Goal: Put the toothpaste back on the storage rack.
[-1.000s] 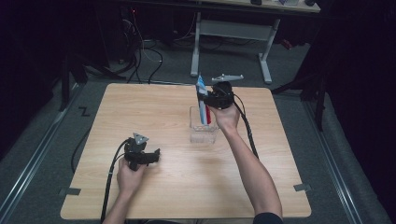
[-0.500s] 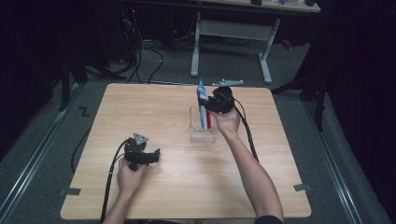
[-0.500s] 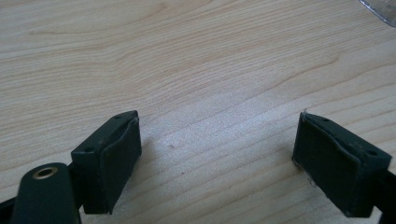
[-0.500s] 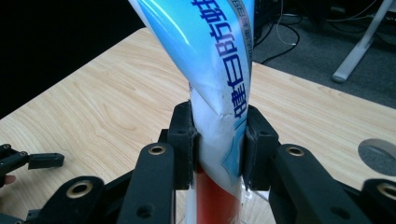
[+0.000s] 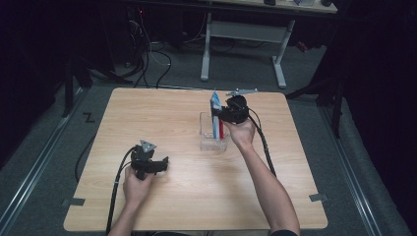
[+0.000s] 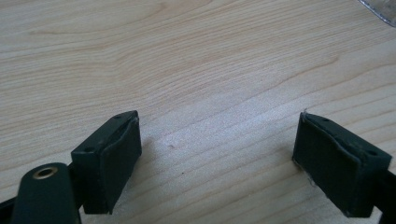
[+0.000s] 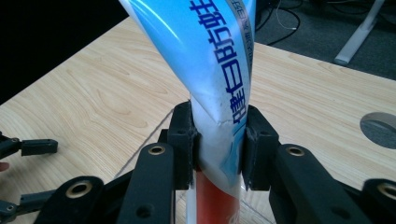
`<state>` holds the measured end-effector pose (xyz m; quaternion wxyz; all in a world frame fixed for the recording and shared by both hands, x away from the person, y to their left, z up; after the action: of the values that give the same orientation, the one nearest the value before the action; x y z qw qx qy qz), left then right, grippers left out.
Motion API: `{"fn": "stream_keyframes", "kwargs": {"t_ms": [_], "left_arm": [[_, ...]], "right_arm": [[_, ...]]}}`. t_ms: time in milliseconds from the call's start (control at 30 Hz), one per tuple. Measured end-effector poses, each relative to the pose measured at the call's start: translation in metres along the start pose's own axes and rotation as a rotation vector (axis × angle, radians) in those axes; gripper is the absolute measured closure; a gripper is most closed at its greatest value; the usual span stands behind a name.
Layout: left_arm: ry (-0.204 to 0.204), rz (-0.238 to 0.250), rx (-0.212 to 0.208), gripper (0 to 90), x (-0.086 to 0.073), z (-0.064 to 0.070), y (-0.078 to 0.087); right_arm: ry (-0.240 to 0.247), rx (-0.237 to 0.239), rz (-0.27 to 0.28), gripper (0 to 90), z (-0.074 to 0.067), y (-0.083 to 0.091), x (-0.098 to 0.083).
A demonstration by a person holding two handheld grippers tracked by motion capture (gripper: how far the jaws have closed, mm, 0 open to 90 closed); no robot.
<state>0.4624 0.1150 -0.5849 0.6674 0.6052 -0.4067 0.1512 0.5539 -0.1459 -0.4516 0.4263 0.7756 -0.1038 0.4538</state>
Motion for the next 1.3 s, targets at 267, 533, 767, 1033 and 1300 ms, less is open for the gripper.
{"fn": "stream_keyframes", "kwargs": {"t_ms": [267, 533, 767, 1033, 1300], "left_arm": [[0.000, 0.000, 0.000, 15.5, 0.000, 0.000, 0.000], [0.000, 0.000, 0.000, 15.5, 0.000, 0.000, 0.000], [0.000, 0.000, 0.000, 15.5, 0.000, 0.000, 0.000], [0.000, 0.000, 0.000, 15.5, 0.000, 0.000, 0.000], [0.000, 0.000, 0.000, 15.5, 0.000, 0.000, 0.000]], "right_arm": [[-0.002, -0.004, -0.005, 69.3, 0.002, 0.000, -0.004], [-0.016, -0.001, -0.010, 69.2, 0.004, -0.002, -0.011], [-0.029, 0.001, -0.015, 69.1, 0.006, -0.002, -0.015], [-0.021, -0.007, -0.023, 68.9, 0.006, 0.000, -0.016], [-0.005, -0.026, -0.025, 68.5, 0.006, 0.003, -0.017]]}}
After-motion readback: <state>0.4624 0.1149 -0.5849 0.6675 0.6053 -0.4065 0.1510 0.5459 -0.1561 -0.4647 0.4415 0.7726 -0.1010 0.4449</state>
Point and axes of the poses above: each handheld gripper's, and its own axes: y roughly backward along the jaws, x roughly out of its top, z roughly to its right, the point moved 7 cm from there along -y, roughly forward along the jaws, and after that the axes turned 6 degrees about x, right-handed, at the moved point
